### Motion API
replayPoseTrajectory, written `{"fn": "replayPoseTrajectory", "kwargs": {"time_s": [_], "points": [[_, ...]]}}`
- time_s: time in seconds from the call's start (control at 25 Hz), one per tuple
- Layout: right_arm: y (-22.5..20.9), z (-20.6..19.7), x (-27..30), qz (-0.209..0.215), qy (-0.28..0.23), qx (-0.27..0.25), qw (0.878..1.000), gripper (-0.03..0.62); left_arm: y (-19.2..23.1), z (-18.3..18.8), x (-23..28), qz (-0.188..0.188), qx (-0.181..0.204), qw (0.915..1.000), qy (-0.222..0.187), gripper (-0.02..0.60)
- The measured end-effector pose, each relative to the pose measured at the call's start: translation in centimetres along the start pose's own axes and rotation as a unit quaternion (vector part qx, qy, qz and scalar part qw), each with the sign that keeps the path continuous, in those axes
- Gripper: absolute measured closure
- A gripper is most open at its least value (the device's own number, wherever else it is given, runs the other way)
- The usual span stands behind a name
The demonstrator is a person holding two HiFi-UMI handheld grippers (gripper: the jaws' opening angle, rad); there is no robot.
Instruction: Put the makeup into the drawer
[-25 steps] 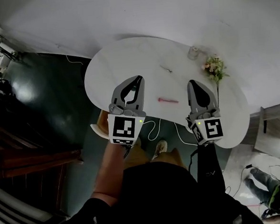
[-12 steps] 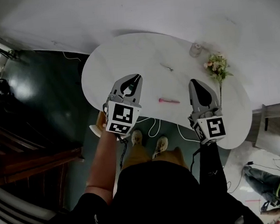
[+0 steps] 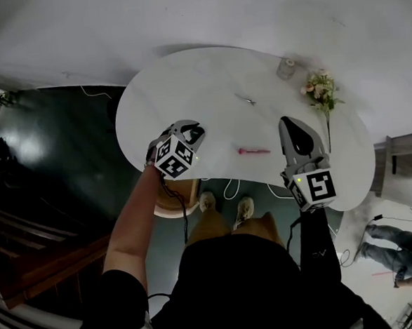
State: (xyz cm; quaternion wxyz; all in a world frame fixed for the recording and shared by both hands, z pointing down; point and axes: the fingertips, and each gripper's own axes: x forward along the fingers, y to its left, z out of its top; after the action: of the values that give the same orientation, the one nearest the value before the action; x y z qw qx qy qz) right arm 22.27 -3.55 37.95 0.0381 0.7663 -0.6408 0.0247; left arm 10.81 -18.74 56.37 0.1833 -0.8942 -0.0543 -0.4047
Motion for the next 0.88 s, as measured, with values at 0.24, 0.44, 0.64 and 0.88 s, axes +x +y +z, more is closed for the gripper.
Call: {"fn": "replayPoseTrajectory", "kwargs": {"time_s": [0.24,0.44,0.64,0.88], "points": [[0.9,-0.7,1.4,-0.026,0.025,0.001,0.999,0.589,-0.8,-5.1,4.9,-0.082,0.107,0.9875,0.082,0.479],[1.9,-1.2,1.9,-0.036,0.037,-0.006,0.999,0.589,-1.4,-8.2,6.9,-0.124,0.149,0.9733,0.123,0.480],[2.5,-0.3,2.5,-0.042,0.023,-0.005,0.999,0.589,-2.2,-8.7,6.8,-0.155,0.170,0.9650,0.125,0.569],[2.4,0.0,1.5,-0.046,0.021,-0.006,0.999,0.589,-0.4,-5.2,4.2,-0.082,0.120,0.9864,0.077,0.572]]}}
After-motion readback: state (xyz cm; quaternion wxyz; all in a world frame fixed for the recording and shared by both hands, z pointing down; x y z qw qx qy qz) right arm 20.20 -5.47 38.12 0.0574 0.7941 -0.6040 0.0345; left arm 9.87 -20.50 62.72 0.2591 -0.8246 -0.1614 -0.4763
